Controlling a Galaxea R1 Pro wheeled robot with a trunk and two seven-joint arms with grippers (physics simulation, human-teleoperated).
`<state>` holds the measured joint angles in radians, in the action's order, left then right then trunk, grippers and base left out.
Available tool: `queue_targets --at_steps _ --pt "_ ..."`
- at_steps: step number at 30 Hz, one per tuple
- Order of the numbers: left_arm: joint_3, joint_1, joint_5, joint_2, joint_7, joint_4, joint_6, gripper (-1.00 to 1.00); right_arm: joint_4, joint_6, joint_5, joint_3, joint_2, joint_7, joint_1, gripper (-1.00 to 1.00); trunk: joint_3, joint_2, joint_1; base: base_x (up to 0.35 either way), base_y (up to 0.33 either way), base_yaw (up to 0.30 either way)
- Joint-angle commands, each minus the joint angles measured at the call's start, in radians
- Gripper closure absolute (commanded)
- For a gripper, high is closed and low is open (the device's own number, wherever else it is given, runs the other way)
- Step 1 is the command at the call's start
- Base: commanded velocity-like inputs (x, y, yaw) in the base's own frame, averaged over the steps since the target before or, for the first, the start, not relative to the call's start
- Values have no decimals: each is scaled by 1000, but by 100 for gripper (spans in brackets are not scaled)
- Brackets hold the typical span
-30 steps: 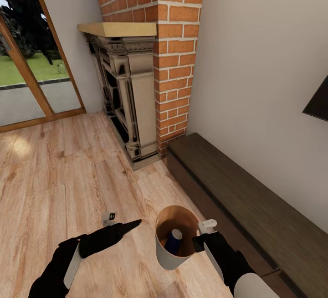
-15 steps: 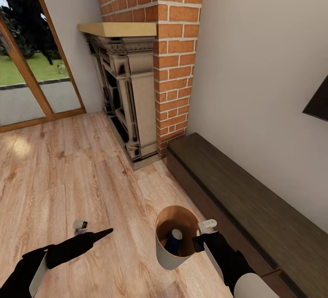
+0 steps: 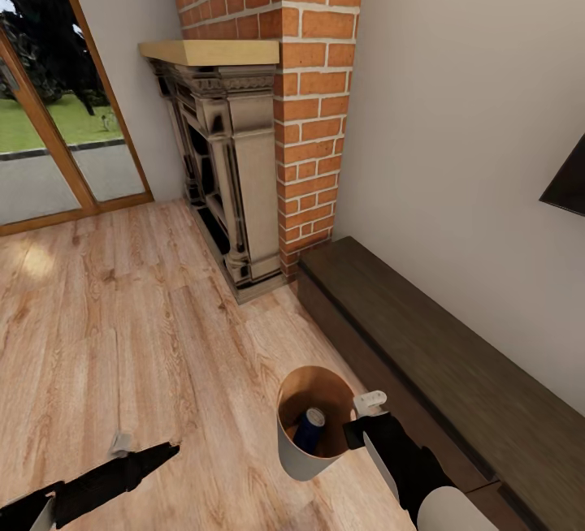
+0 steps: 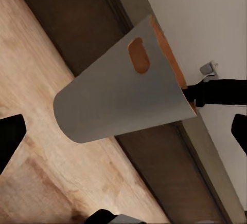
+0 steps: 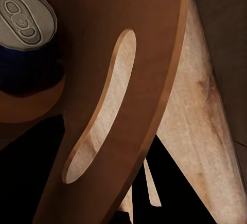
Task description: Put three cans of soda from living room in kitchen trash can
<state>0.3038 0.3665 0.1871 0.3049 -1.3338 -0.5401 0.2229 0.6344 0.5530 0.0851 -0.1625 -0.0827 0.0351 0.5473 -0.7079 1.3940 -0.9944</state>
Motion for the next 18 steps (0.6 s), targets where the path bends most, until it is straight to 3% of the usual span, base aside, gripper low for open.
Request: queue_targets --at_steps 1,6,7,12,13,18 --pt "0 0 0 3 8 11 -18 -100 1 -2 -5 0 0 -9 0 100 0 0 0 0 0 0" --pt "0 0 0 21 33 73 -97 -100 1 -3 -5 0 0 -9 0 100 0 0 0 0 0 0" --pt "-1 0 0 30 43 133 -157 -100 1 -4 -5 0 0 -9 0 100 0 0 0 0 0 0" --pt "0 0 0 33 50 162 -201 -100 2 -4 -5 1 0 -9 0 100 0 0 0 0 0 0" --pt "0 0 0 34 52 199 -226 -100 2 -4 -5 1 0 -9 0 100 2 0 0 0 0 0" --pt "0 0 0 34 51 205 -231 -100 2 -4 -5 1 0 -9 0 100 10 0 0 0 0 0"
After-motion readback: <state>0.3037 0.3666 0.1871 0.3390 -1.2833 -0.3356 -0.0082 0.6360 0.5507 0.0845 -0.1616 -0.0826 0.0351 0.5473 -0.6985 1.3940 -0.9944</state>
